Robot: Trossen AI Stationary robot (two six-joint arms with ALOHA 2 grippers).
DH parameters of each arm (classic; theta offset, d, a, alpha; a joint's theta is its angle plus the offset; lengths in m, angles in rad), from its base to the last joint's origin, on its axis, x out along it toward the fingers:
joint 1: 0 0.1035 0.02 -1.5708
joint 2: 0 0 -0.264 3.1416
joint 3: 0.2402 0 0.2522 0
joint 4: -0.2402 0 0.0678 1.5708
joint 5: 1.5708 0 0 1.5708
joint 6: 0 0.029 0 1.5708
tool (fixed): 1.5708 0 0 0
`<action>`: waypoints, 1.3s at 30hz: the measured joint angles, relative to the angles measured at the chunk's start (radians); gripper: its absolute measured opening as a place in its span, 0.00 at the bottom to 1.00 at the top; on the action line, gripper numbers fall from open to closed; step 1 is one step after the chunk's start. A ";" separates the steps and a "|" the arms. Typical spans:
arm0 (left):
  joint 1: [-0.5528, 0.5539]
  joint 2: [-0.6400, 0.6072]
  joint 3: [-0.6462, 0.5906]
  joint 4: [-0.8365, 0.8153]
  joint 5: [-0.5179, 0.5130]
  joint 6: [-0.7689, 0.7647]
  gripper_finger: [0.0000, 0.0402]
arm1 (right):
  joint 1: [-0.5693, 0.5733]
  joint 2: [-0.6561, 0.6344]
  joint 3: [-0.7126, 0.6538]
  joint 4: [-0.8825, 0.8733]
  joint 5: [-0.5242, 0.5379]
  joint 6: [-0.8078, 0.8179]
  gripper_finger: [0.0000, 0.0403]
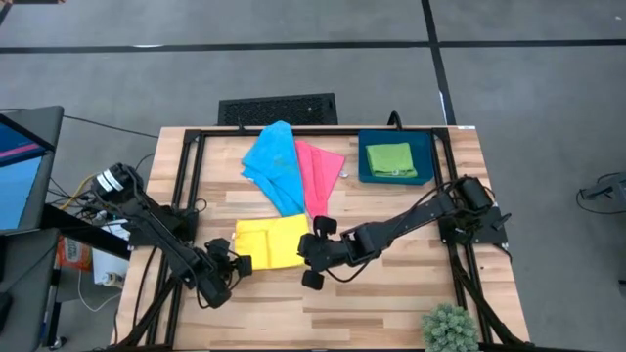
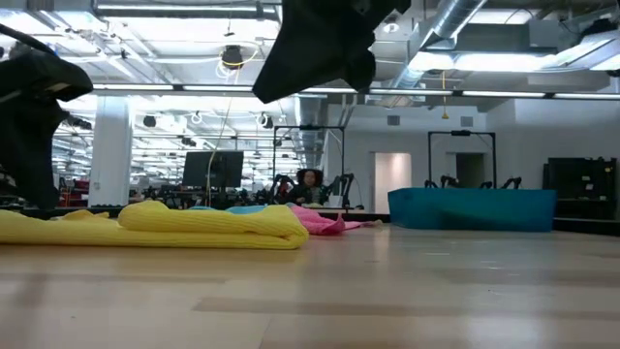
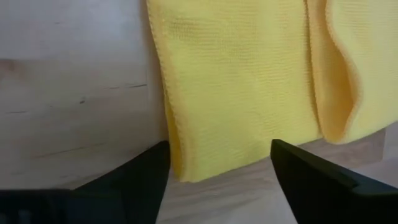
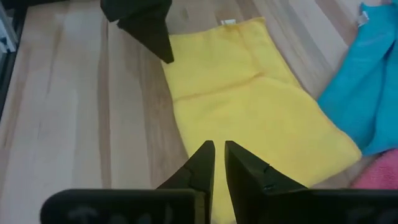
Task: Fold microfiber towels
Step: Fold the yellow towel
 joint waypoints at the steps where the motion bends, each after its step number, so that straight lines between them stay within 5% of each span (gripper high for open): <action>1: 0.000 0.002 0.000 0.001 -0.002 0.000 0.63 | 0.000 0.000 -0.012 0.019 0.000 0.000 0.16; 16: 0.014 0.009 -0.006 0.081 -0.063 0.032 0.03 | -0.054 0.109 -0.218 0.533 -0.067 -0.072 0.16; 31: 0.031 -0.086 -0.004 0.135 -0.111 0.068 0.01 | -0.079 0.253 -0.209 0.596 -0.172 0.004 0.16; 39: 0.151 -0.128 -0.003 0.226 0.029 0.303 0.01 | -0.086 0.240 -0.211 0.584 -0.177 0.006 0.16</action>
